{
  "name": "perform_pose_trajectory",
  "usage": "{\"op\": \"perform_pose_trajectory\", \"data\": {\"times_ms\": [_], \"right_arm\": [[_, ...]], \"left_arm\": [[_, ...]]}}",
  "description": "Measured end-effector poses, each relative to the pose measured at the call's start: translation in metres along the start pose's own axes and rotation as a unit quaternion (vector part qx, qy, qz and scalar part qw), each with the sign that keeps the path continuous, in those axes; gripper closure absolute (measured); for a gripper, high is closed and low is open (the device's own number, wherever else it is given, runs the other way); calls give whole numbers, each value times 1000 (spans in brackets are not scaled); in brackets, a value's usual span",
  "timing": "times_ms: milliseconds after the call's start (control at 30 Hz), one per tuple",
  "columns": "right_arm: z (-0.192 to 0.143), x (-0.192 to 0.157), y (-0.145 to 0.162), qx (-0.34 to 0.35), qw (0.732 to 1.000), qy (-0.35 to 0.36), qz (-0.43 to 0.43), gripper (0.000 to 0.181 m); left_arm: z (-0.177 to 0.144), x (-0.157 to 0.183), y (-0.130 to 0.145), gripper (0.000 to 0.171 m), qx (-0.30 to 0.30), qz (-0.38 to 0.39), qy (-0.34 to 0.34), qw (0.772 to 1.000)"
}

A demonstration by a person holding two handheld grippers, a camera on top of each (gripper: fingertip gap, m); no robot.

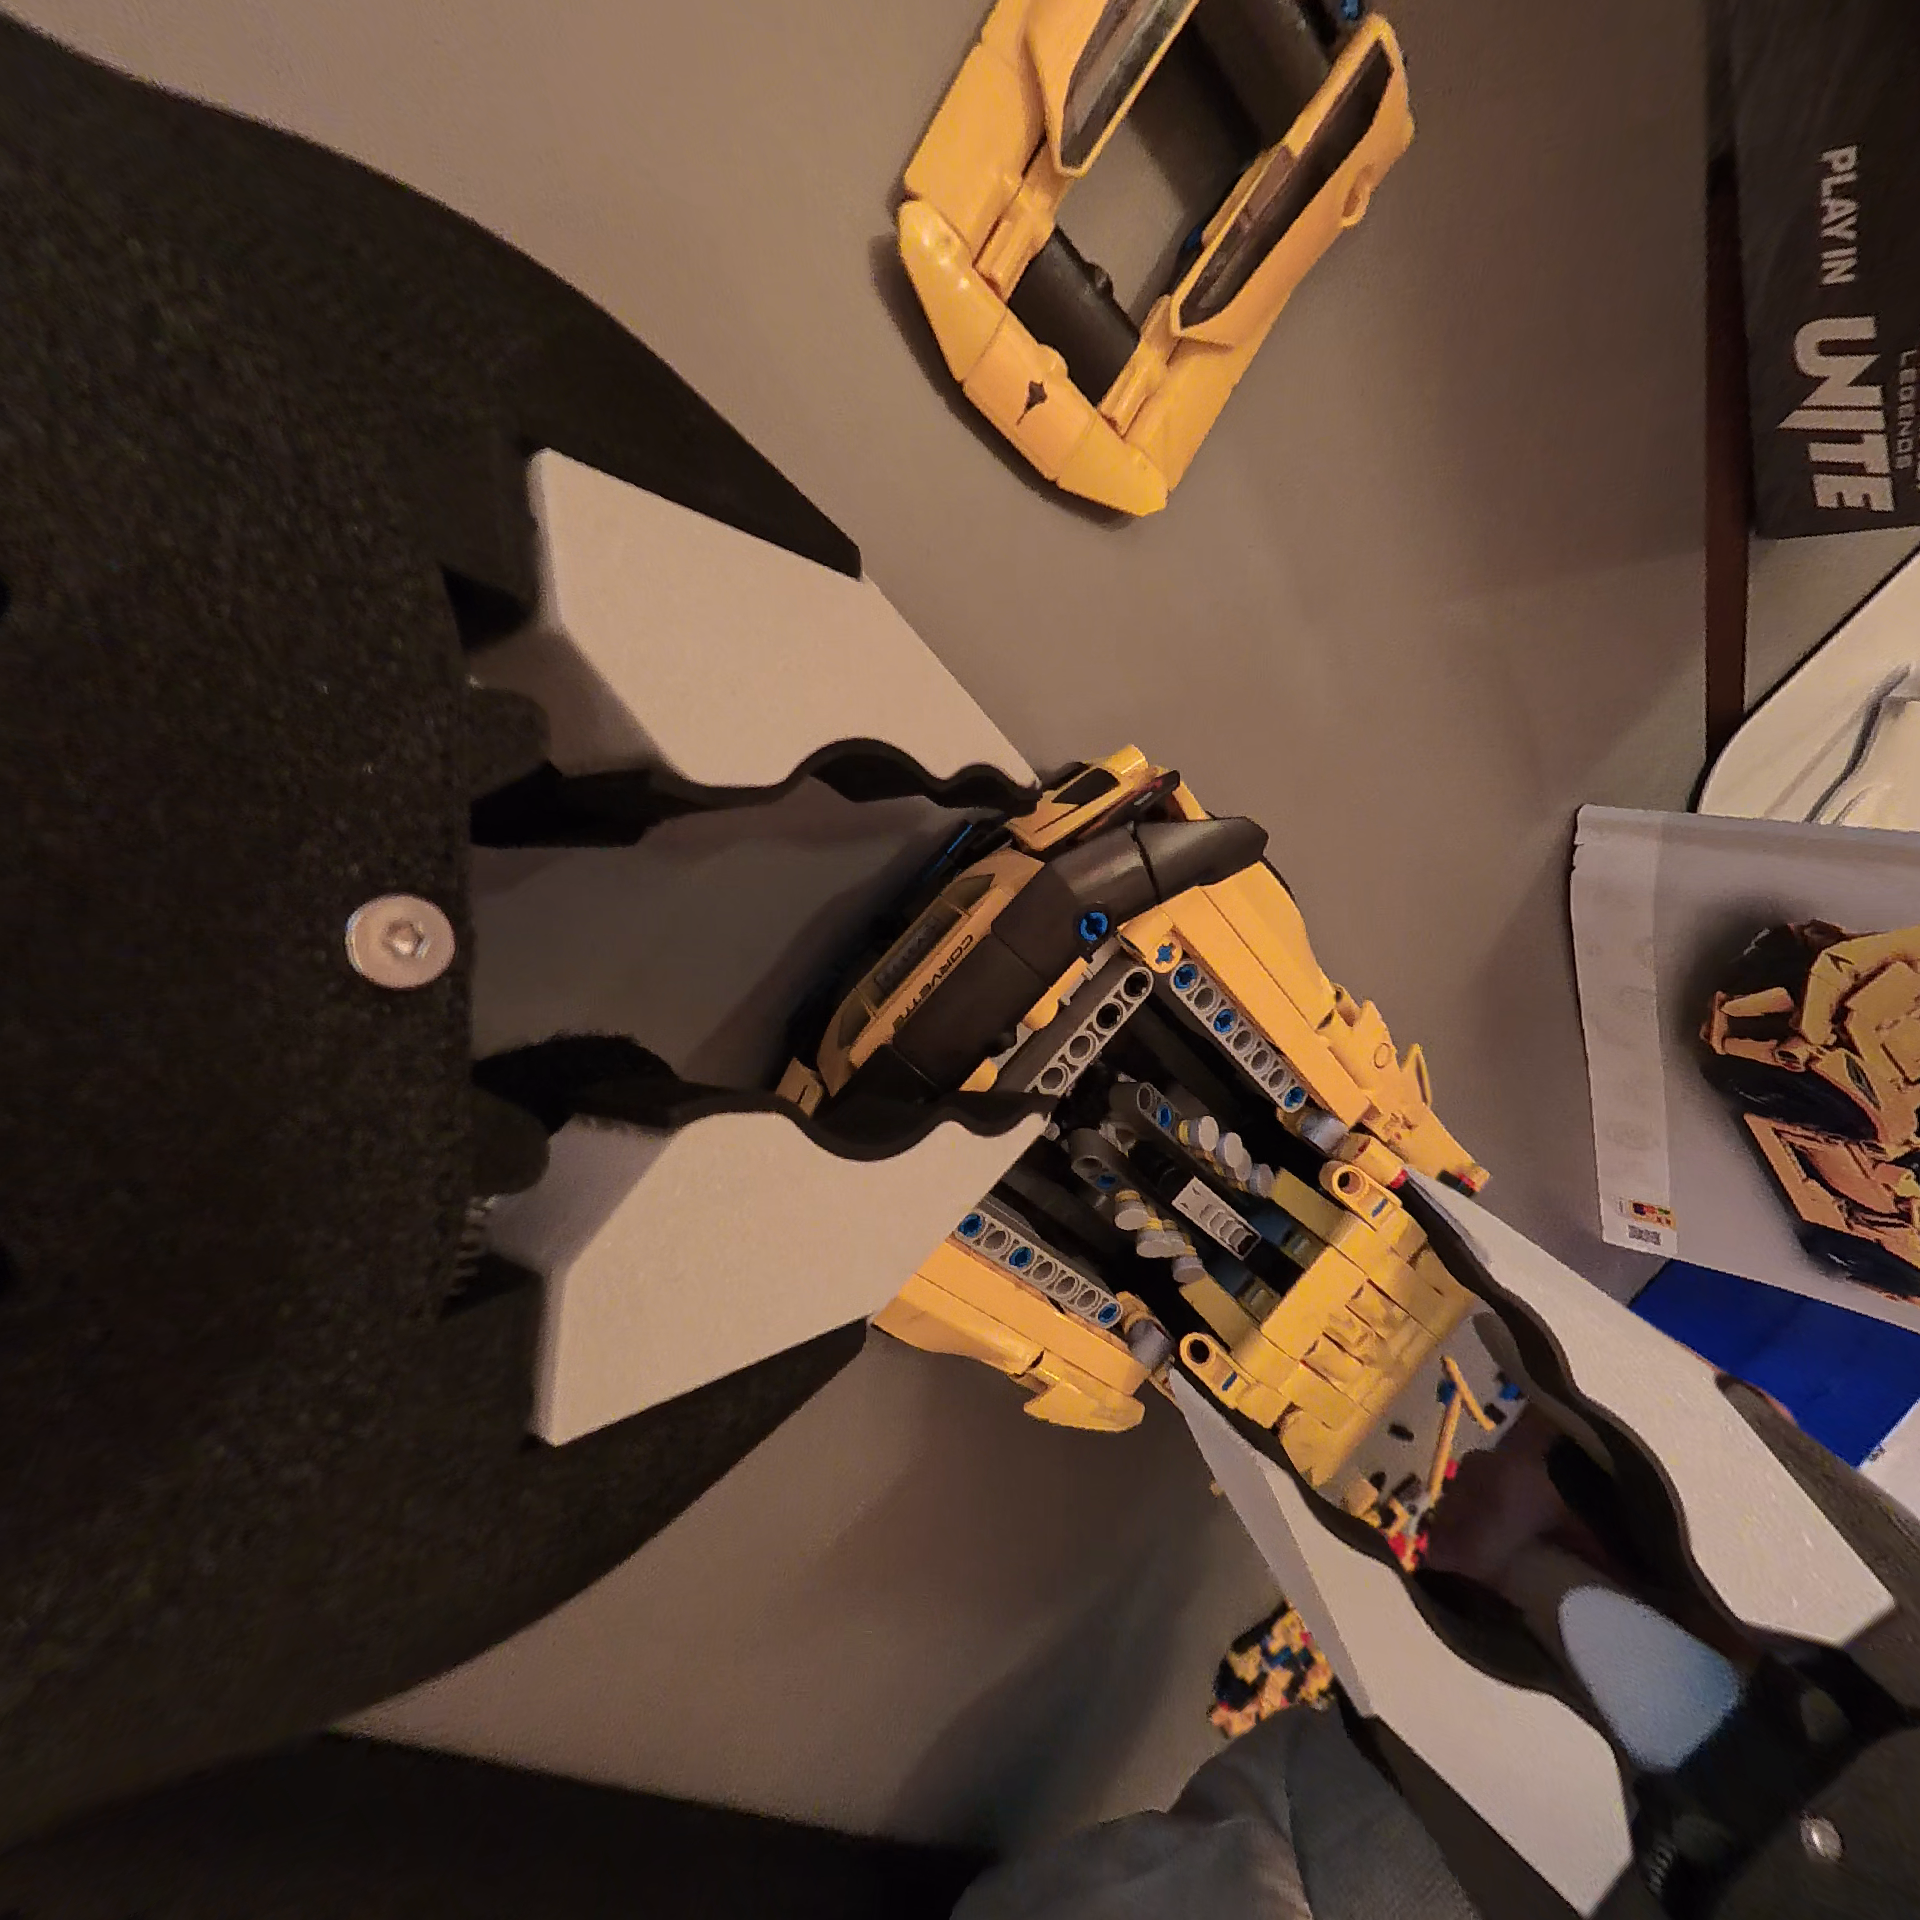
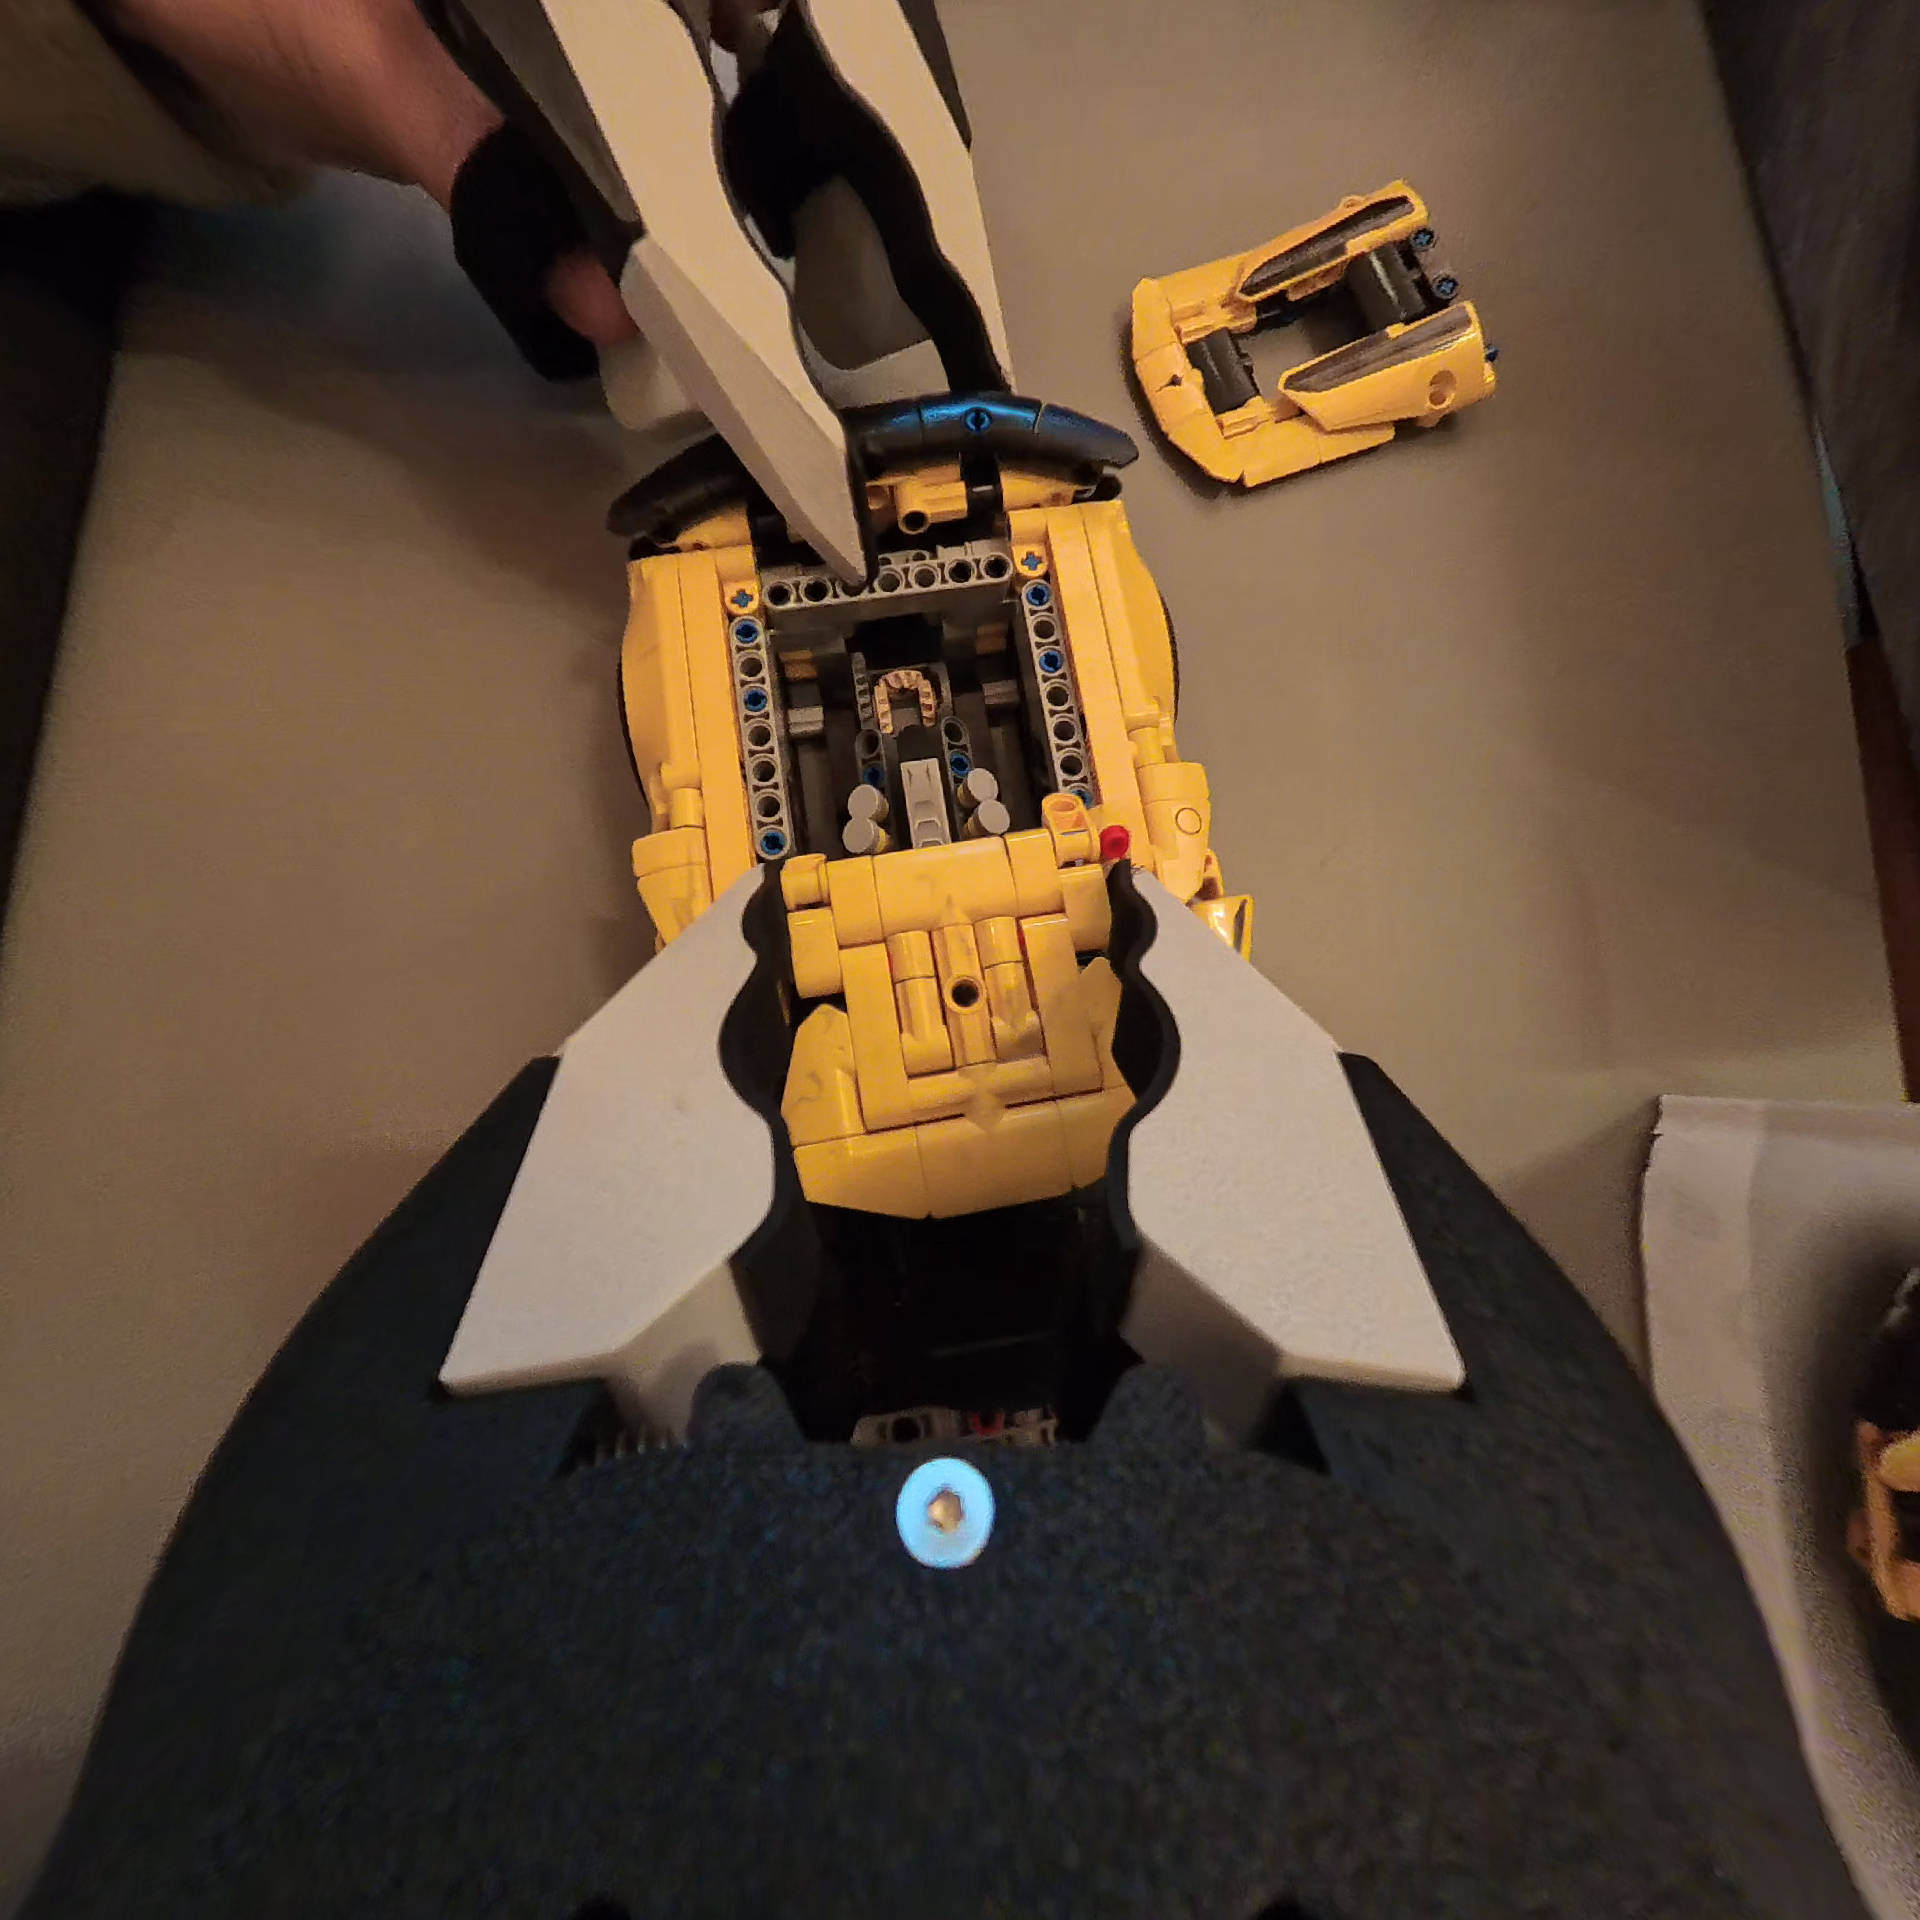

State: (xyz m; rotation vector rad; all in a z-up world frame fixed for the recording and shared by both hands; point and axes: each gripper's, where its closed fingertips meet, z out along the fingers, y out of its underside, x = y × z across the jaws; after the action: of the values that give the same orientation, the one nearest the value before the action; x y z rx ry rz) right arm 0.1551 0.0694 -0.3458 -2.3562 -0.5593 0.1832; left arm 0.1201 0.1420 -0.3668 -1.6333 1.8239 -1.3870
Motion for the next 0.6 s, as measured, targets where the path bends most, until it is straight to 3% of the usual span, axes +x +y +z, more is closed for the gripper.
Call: {"op": "perform_pose_trajectory", "data": {"times_ms": [233,333,400,533,600], "right_arm": [[-2,-1,4,41,998,8,36,120],[-28,10,-10,131,985,41,106,114],[-49,26,-5,183,962,88,184,120],[-47,20,30,174,938,63,292,134],[-48,11,29,197,921,-2,336,137]], "left_arm": [[0,1,-4,118,1,21,-17,1000],[-4,-1,-6,118,-2,42,-34,999],[-8,-2,-10,118,2,64,-44,997],[-24,11,-50,118,55,145,-15,988],[-22,28,-54,118,39,179,41,982]]}}
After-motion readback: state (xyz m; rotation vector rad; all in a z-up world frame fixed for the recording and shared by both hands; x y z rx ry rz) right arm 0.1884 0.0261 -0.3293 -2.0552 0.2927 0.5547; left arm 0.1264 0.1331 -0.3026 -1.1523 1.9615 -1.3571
